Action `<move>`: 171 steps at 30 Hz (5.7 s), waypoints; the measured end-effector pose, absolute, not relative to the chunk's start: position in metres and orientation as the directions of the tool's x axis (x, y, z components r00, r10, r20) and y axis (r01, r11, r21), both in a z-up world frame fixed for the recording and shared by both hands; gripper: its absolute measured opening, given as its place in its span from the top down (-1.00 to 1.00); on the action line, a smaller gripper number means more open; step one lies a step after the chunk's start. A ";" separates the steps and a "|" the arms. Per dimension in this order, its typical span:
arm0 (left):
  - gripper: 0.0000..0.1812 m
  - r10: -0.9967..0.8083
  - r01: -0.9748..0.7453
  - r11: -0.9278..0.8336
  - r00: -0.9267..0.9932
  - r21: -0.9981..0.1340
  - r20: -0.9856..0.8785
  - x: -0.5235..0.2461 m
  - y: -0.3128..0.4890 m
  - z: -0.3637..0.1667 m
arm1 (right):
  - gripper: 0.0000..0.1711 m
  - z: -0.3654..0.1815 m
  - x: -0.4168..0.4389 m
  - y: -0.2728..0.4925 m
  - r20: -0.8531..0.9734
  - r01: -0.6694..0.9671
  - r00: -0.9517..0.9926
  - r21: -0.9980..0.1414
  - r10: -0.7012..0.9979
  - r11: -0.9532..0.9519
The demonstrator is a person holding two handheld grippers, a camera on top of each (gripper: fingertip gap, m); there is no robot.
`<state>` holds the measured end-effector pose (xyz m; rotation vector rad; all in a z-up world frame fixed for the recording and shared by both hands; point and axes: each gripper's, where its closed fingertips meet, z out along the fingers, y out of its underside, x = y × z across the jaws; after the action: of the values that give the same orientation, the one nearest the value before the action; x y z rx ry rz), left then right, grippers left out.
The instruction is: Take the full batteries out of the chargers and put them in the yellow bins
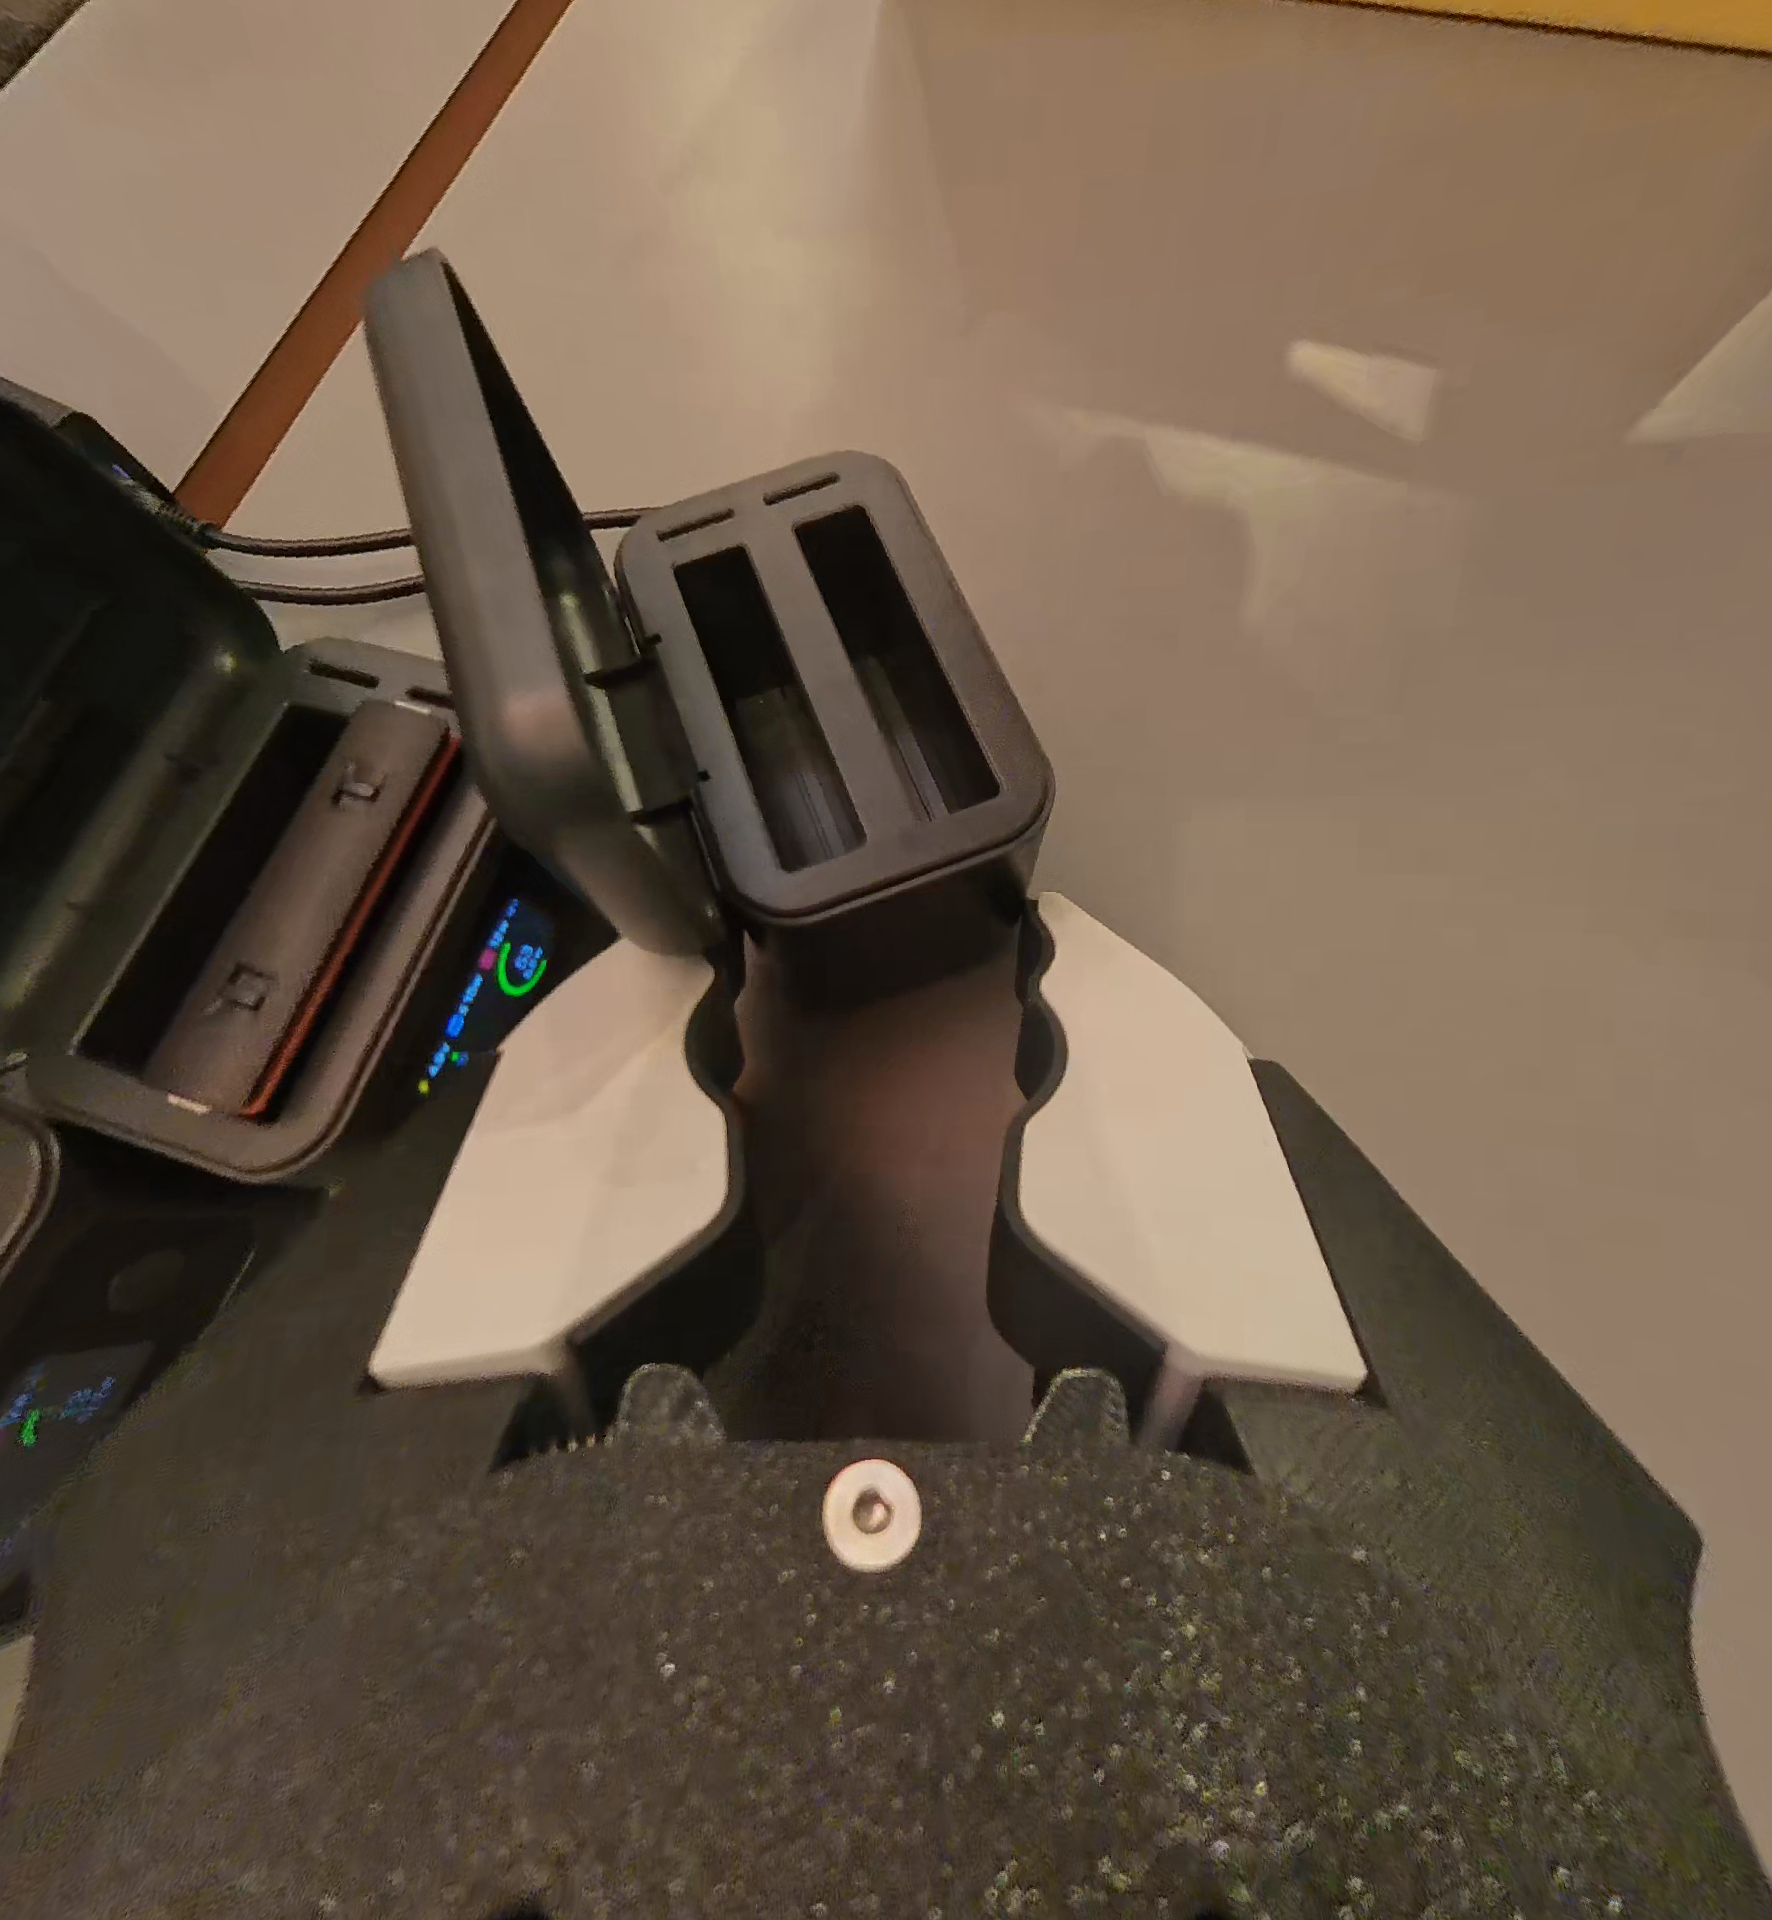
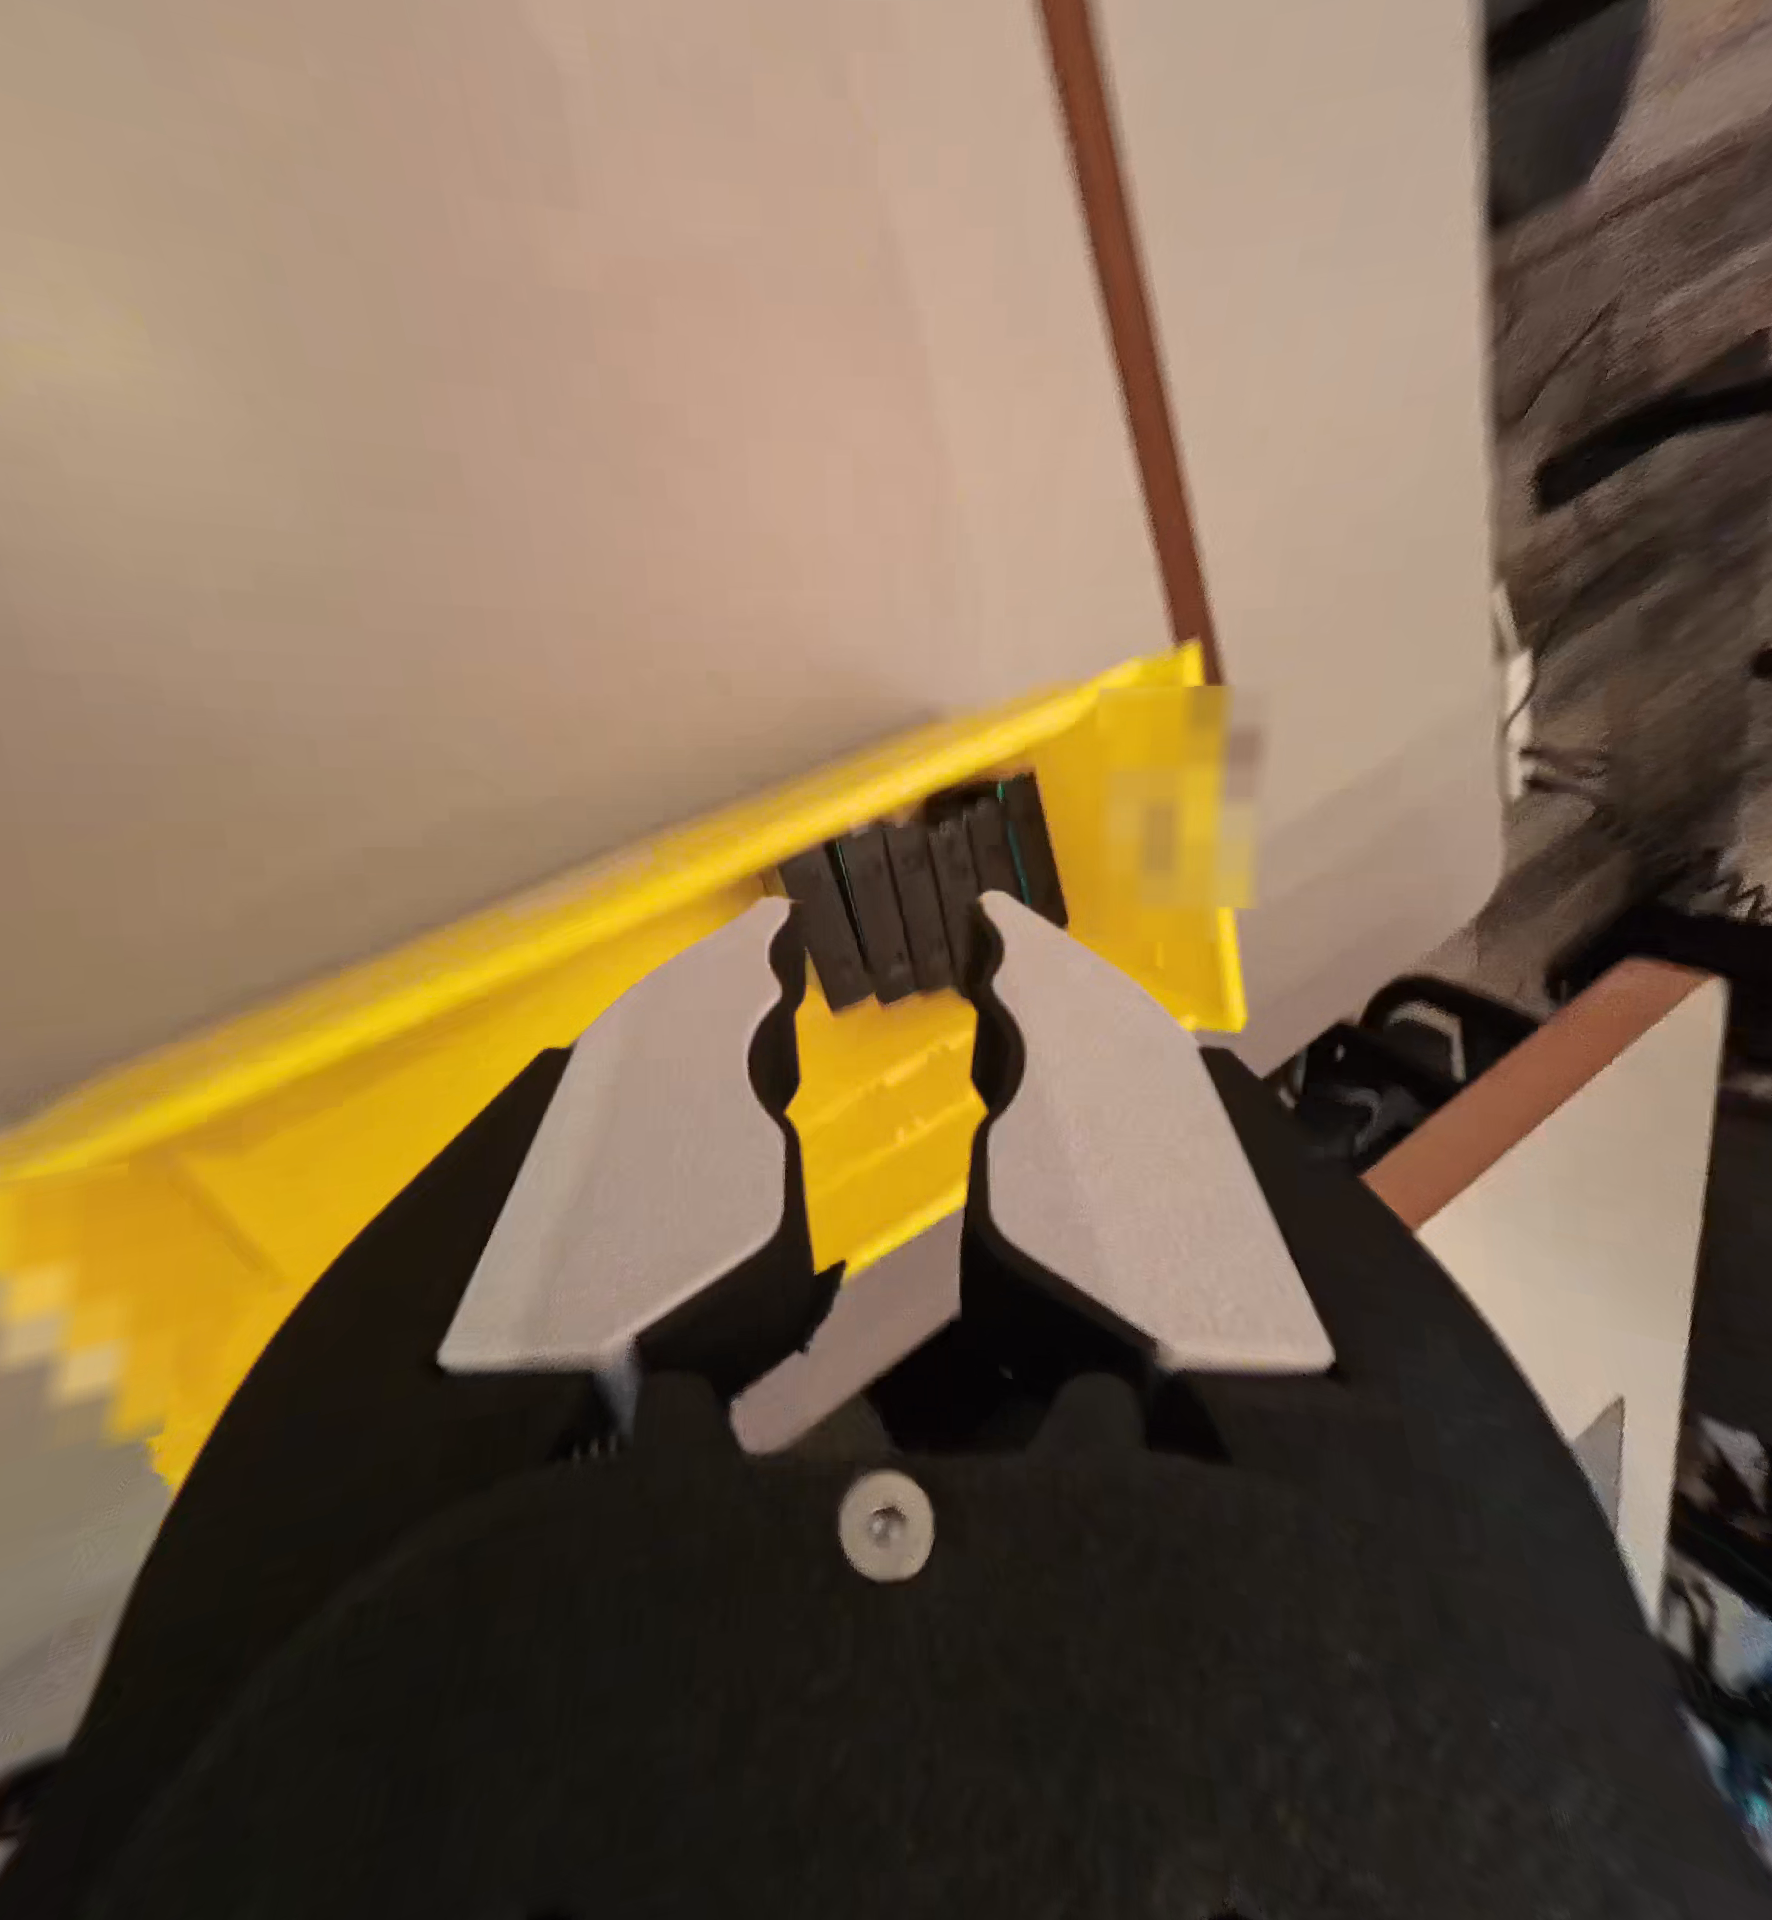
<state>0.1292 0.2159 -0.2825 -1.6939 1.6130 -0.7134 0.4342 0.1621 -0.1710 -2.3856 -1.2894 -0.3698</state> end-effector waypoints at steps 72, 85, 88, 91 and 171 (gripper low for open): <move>0.58 -0.748 -0.463 -0.224 0.646 -0.858 -0.153 -0.026 0.265 -0.260 | -0.08 -0.267 0.227 0.283 0.078 0.265 0.940 -0.779 0.331 -0.568; 0.53 -0.669 -0.389 -0.273 0.734 -0.880 -0.117 -0.058 0.288 -0.257 | -0.11 -0.166 0.221 0.260 0.023 0.132 0.934 -0.949 0.356 -0.287; 0.53 -0.650 -0.376 -0.275 0.751 -0.885 -0.117 -0.064 0.292 -0.255 | -0.10 -0.122 0.213 0.249 -0.027 0.028 0.915 -0.991 0.403 -0.129; 0.52 -0.636 -0.368 -0.275 0.763 -0.888 -0.119 -0.068 0.294 -0.254 | -0.08 -0.100 0.201 0.240 0.000 0.018 0.901 -0.999 0.434 -0.038; 0.38 -0.950 -0.606 -0.120 0.300 -0.786 -0.087 -0.038 0.342 -0.284 | 0.41 -0.250 -0.022 0.343 0.208 0.966 -0.137 -0.189 0.968 0.177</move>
<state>-0.0383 0.3424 -0.2840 -1.8224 1.3961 -0.5829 -0.0215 0.3430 -0.2496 -1.8511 -2.1760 0.0126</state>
